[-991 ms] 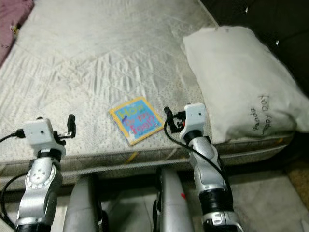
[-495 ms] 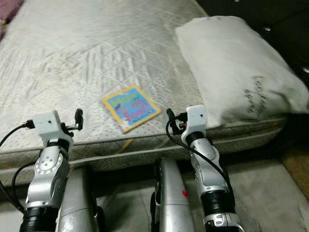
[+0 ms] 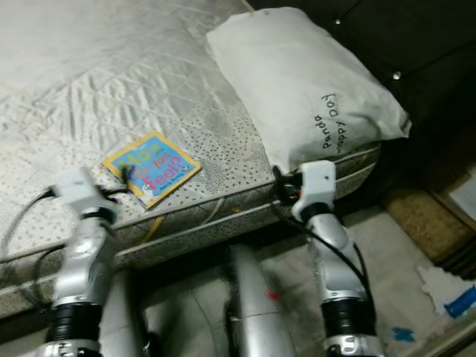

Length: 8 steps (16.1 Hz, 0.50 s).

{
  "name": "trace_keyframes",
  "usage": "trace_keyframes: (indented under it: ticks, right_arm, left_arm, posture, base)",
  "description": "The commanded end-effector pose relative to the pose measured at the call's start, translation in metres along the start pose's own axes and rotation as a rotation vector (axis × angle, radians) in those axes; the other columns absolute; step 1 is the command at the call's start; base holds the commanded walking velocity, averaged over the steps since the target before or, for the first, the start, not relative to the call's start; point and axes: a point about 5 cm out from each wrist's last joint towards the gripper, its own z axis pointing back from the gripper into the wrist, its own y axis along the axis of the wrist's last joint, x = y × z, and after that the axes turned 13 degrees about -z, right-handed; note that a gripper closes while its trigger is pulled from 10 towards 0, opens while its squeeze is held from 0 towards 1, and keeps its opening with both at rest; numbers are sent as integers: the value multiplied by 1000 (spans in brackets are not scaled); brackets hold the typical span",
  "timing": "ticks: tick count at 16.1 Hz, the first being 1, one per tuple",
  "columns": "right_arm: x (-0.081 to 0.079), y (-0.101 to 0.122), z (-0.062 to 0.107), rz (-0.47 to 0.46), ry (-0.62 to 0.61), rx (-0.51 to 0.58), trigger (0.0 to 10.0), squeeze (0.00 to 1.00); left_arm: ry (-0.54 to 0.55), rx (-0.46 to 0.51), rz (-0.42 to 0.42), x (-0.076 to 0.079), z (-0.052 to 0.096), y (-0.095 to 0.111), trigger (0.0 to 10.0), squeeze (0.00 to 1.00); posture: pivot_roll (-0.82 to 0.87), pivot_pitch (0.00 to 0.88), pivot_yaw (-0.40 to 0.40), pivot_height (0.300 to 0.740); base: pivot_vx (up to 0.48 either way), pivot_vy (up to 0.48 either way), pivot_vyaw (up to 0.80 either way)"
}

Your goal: Clean up the room

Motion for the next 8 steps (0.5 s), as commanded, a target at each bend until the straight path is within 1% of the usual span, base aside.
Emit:
trace_keyframes:
  ticks: [1, 3, 4, 6, 8]
  right_arm:
    - [4, -2, 2, 1, -12, -17, 10000, 0]
    - [4, -2, 4, 7, 2, -29, 10000, 0]
    - [4, -3, 5, 10, 5, -34, 10000, 0]
    - [3, -4, 5, 9, 6, -36, 10000, 0]
    - [3, -3, 4, 11, 5, -29, 10000, 0]
  left_arm:
    - [25, -30, 15, 0, 1, -7, 10000, 0]
    - [98, -35, 41, -8, 0, -8, 10000, 0]
    - [113, -35, 47, -10, 0, -8, 10000, 0]
    - [124, -51, 52, -13, 0, -10, 10000, 0]
    - [129, -84, 36, -17, -3, -14, 10000, 0]
  posture:
    - [-106, 119, -47, 497]
    - [-111, 122, -49, 497]
    - [-109, 123, -50, 487]
    - [-105, 124, -51, 467]
    - [-105, 126, -52, 467]
  base:
    - [0, 0, 0]
    - [0, 0, 0]
    - [0, 0, 0]
    - [0, 0, 0]
    - [0, 0, 0]
